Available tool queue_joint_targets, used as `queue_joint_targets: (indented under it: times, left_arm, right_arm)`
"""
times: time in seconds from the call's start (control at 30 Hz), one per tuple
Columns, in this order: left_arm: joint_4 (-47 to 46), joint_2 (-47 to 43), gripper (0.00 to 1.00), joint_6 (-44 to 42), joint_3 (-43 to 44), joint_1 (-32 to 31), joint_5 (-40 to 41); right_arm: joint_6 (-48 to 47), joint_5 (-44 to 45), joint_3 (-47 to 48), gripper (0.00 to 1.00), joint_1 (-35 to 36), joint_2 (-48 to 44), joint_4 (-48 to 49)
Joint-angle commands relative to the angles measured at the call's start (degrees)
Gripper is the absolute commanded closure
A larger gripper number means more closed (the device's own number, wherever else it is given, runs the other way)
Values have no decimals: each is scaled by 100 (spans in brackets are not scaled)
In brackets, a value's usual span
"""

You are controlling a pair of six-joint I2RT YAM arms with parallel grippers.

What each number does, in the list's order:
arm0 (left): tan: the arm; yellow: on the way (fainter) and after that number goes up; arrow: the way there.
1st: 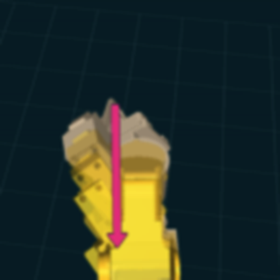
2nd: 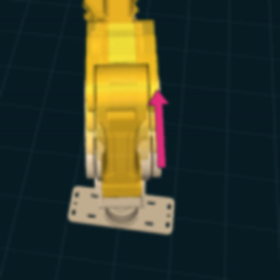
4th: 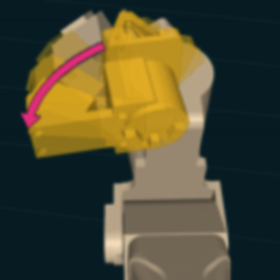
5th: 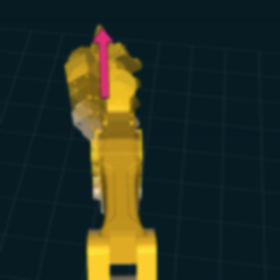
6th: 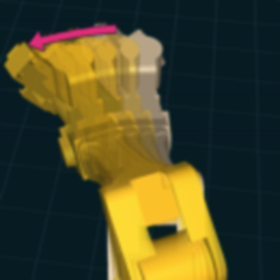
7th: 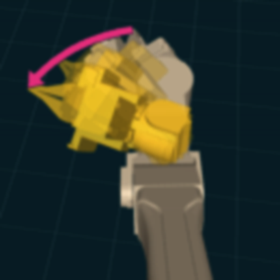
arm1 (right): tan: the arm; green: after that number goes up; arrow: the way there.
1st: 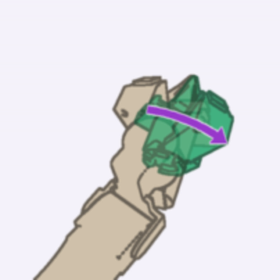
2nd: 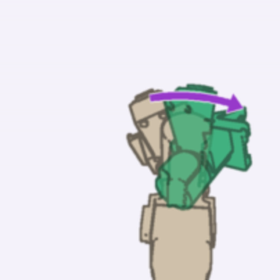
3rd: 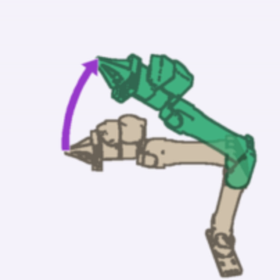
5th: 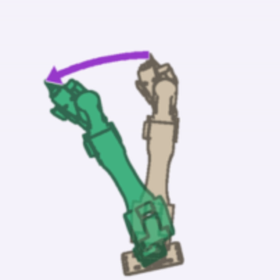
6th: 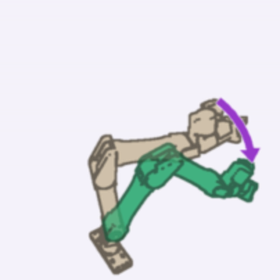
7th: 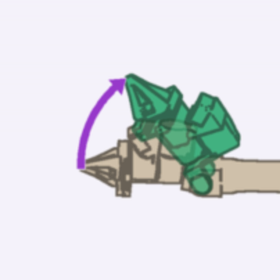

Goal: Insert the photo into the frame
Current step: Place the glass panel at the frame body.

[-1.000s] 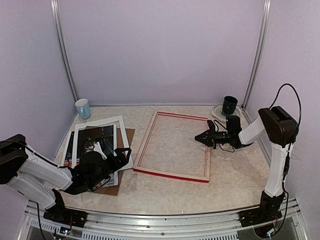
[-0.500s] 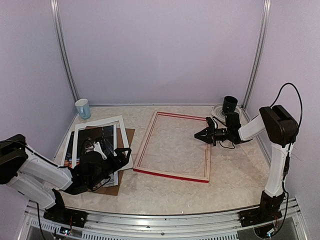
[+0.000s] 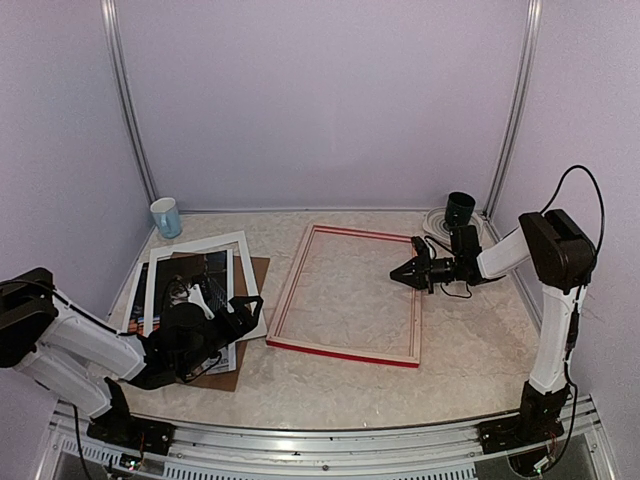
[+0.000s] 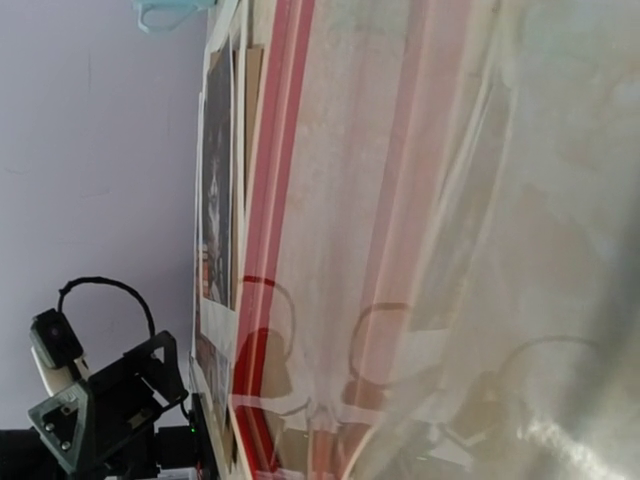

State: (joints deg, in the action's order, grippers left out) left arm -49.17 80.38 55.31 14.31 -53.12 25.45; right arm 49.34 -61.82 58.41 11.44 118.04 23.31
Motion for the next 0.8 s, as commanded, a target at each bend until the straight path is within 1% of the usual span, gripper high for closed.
queue_joint_targets:
  times: [0.0,0.77]
  left_arm:
    - [-162,82,1,31,11,-31,-57]
    - [-181,92,1,61,-15,-64,-14]
  right_arm:
    - [-247,-175,135,96,-46,83,-263]
    - [-452,1,109,96,-116,-8,-573]
